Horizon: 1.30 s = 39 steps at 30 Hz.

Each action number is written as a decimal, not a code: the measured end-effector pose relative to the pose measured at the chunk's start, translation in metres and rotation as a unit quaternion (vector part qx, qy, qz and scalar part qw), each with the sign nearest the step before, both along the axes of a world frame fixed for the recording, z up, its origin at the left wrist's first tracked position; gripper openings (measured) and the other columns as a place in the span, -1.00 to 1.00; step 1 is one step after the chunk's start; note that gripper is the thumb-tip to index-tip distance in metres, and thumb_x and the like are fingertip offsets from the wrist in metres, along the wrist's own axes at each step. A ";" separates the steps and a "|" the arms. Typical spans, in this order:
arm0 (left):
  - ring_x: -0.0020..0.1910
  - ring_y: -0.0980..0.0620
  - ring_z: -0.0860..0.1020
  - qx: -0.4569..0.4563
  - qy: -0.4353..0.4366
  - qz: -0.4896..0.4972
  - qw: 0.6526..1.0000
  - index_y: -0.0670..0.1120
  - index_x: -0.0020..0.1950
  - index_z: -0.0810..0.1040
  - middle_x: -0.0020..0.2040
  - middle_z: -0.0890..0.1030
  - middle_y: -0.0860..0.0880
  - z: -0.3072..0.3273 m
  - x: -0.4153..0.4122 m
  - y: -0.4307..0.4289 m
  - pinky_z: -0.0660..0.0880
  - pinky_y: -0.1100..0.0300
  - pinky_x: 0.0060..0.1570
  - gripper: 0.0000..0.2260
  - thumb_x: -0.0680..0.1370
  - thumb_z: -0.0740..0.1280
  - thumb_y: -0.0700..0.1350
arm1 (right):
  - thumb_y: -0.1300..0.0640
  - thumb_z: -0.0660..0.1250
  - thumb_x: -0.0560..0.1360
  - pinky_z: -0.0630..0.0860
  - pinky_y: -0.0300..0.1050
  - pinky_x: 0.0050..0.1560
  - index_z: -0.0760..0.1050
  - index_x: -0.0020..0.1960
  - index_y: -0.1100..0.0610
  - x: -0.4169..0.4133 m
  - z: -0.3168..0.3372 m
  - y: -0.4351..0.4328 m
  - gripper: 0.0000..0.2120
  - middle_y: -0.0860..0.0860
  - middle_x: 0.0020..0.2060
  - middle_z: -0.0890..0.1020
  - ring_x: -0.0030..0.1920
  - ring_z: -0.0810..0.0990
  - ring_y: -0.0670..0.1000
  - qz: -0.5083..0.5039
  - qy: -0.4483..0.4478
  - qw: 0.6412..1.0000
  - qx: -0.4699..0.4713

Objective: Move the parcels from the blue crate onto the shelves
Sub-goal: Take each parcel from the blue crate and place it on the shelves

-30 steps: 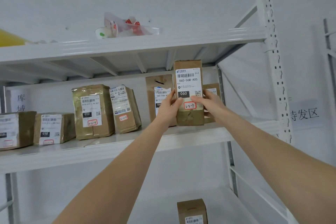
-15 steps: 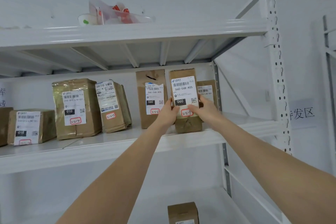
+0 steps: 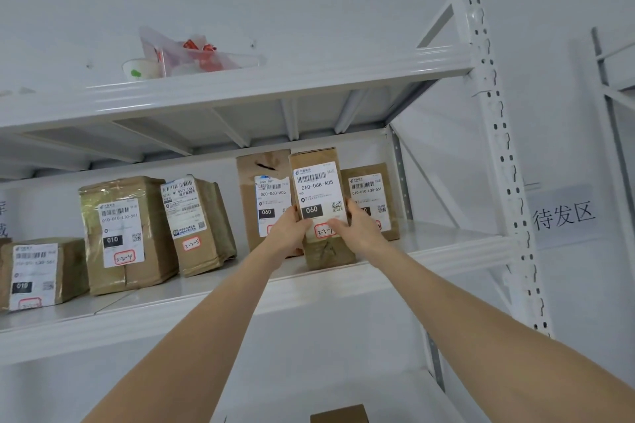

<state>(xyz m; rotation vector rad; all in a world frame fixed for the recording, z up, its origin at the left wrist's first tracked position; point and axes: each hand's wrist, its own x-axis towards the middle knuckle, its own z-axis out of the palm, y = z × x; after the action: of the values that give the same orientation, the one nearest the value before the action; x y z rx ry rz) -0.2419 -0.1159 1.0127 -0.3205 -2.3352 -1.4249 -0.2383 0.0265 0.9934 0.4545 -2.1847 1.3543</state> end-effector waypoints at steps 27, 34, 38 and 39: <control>0.30 -0.15 0.40 -0.191 0.245 0.206 0.928 -0.14 0.48 0.18 0.40 0.32 -0.15 0.046 0.009 -0.023 0.45 -0.03 0.17 -0.46 0.56 0.27 -0.04 | 0.01 0.39 0.49 0.33 0.12 0.37 0.04 0.54 0.06 0.001 -0.007 -0.009 -0.24 0.03 0.46 0.25 0.43 0.29 0.08 -0.142 0.046 0.987 0.054; 0.50 -0.04 0.13 -0.383 0.322 0.196 0.843 -0.12 0.54 0.07 0.52 0.16 -0.05 0.083 0.010 -0.007 0.32 0.00 0.32 -0.42 0.58 0.24 -0.14 | 0.01 0.22 0.60 0.04 -0.01 0.50 -0.07 0.57 0.10 0.013 -0.016 -0.009 -0.32 0.01 0.56 -0.07 0.55 -0.12 0.06 -0.233 0.203 0.895 0.323; 0.48 -0.07 0.19 -0.430 0.289 0.178 0.837 -0.15 0.55 0.02 0.49 0.22 -0.10 0.085 0.004 -0.001 0.27 0.03 0.35 -0.41 0.60 0.22 -0.09 | 0.15 0.31 0.56 -0.01 -0.06 0.49 0.02 0.55 0.21 0.012 -0.023 -0.010 -0.31 0.08 0.55 -0.03 0.55 -0.06 0.09 -0.209 0.235 0.863 0.395; 0.43 -0.08 0.26 -0.436 0.286 0.181 0.834 -0.14 0.54 0.07 0.46 0.27 -0.11 0.085 0.003 0.000 0.32 0.03 0.29 -0.43 0.60 0.23 -0.08 | 0.19 0.31 0.55 0.04 -0.06 0.48 0.06 0.54 0.22 0.013 -0.023 -0.010 -0.34 0.09 0.55 0.00 0.55 -0.02 0.08 -0.202 0.241 0.863 0.396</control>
<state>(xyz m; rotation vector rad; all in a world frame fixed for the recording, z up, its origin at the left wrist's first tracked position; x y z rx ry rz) -0.2392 -0.1155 1.0973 -0.4323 -2.1864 0.0176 -0.2250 0.0161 0.9704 0.5076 -2.1350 0.0465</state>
